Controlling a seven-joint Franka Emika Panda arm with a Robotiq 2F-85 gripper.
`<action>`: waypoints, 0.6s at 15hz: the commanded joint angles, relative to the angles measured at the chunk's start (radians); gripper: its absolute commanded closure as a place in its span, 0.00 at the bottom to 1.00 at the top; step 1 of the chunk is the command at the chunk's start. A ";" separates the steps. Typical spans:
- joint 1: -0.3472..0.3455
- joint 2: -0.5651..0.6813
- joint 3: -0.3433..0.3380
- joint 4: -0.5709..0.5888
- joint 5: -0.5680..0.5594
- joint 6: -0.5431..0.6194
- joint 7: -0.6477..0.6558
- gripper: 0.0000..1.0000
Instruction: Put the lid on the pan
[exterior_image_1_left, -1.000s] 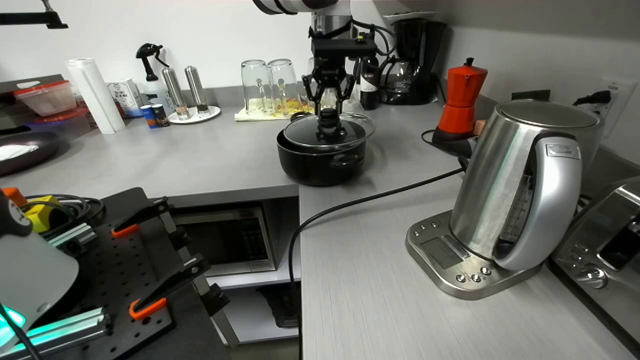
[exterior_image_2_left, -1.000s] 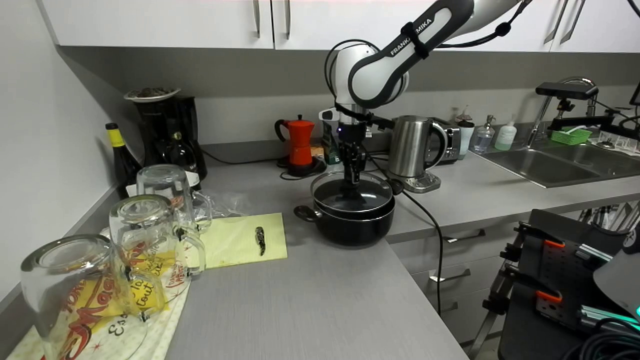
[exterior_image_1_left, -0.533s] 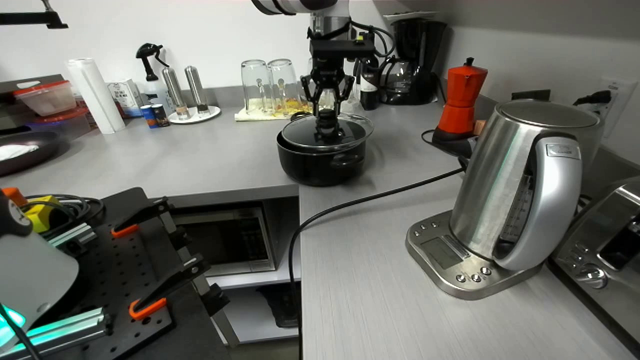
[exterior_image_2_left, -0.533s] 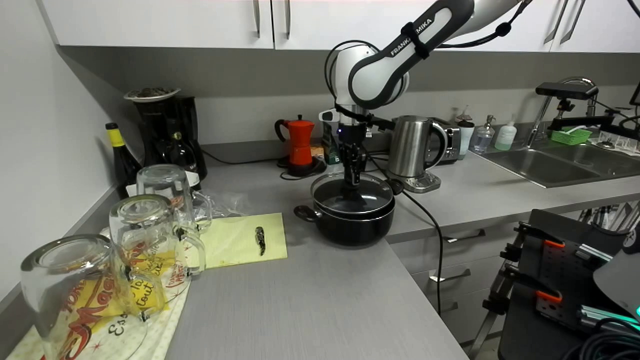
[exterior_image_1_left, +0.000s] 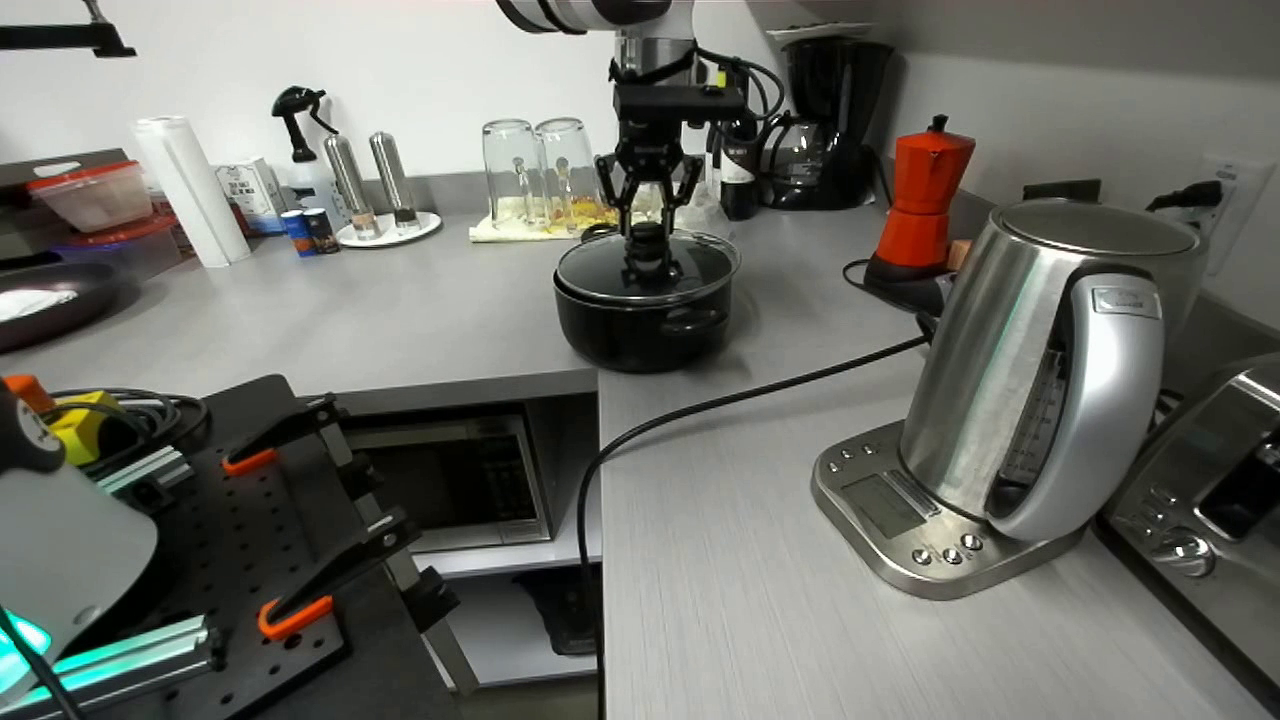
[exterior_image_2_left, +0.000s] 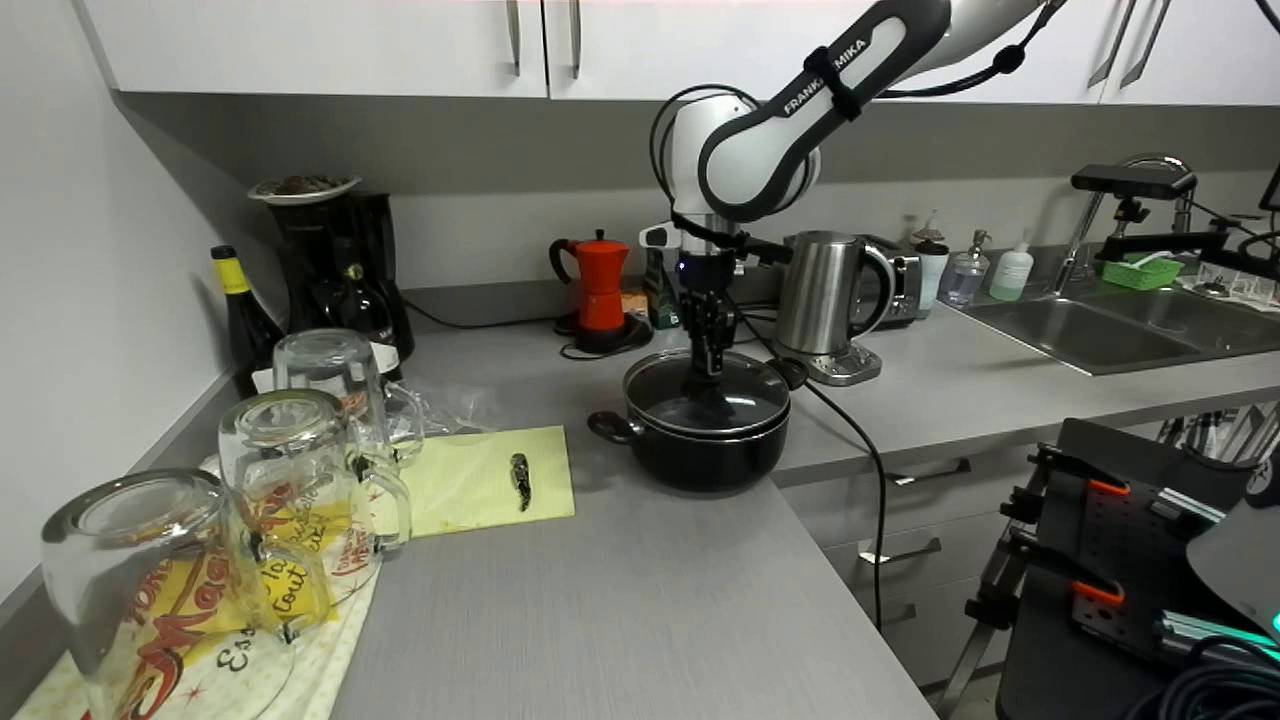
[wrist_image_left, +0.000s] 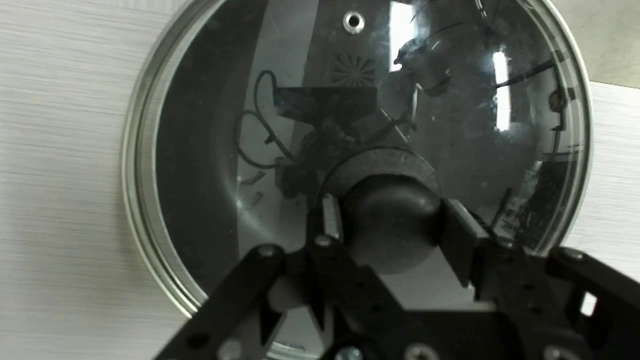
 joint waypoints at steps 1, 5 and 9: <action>-0.009 -0.040 0.011 -0.034 0.035 0.008 -0.033 0.74; -0.006 -0.044 0.015 -0.042 0.034 0.008 -0.031 0.74; -0.004 -0.046 0.017 -0.049 0.035 0.010 -0.029 0.74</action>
